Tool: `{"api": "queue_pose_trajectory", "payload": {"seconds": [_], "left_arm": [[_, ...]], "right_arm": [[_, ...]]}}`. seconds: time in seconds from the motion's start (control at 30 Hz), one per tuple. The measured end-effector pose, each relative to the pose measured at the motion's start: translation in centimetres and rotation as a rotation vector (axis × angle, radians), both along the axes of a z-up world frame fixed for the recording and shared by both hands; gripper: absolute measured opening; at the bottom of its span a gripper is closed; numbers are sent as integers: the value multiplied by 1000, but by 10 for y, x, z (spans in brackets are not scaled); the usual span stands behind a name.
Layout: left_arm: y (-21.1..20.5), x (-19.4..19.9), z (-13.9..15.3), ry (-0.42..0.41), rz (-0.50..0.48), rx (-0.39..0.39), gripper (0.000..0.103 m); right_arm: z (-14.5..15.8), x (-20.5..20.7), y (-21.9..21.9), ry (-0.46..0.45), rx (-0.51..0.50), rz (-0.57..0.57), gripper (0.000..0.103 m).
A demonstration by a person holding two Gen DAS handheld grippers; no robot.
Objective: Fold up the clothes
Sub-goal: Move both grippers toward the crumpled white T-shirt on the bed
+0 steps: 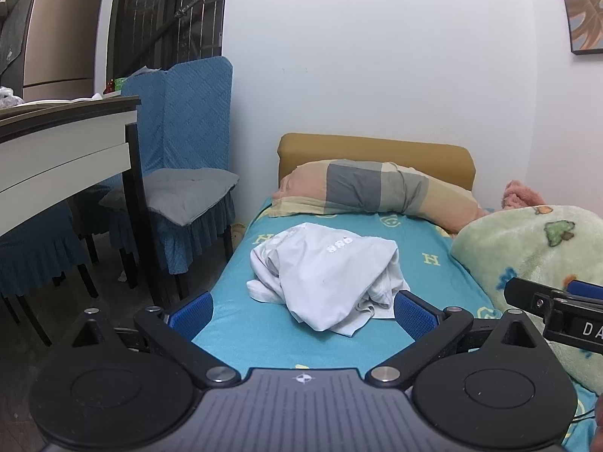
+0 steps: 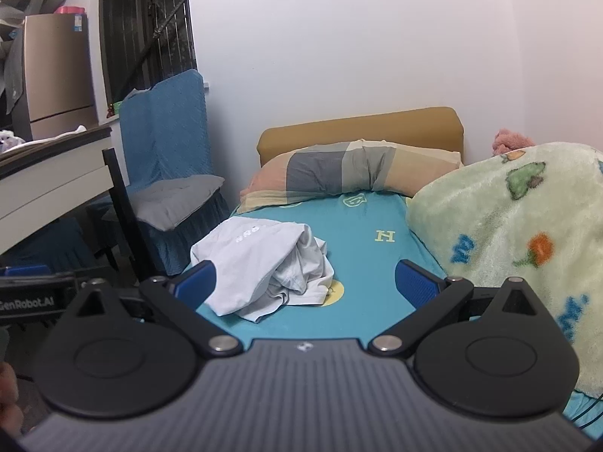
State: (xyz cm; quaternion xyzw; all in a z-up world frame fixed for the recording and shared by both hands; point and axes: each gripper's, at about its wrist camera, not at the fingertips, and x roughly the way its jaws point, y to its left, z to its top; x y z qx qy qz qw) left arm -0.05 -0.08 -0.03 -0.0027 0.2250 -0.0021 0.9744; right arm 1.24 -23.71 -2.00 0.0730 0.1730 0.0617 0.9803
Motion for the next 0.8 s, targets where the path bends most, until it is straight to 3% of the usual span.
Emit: {"api": "queue_pose_trajectory", "payload": {"seconds": [0.8], "left_arm": [[-12,0,-4,28,-11,29,103]], "right_arm": [[-2,1,-10,-9,22,-23,103]]}}
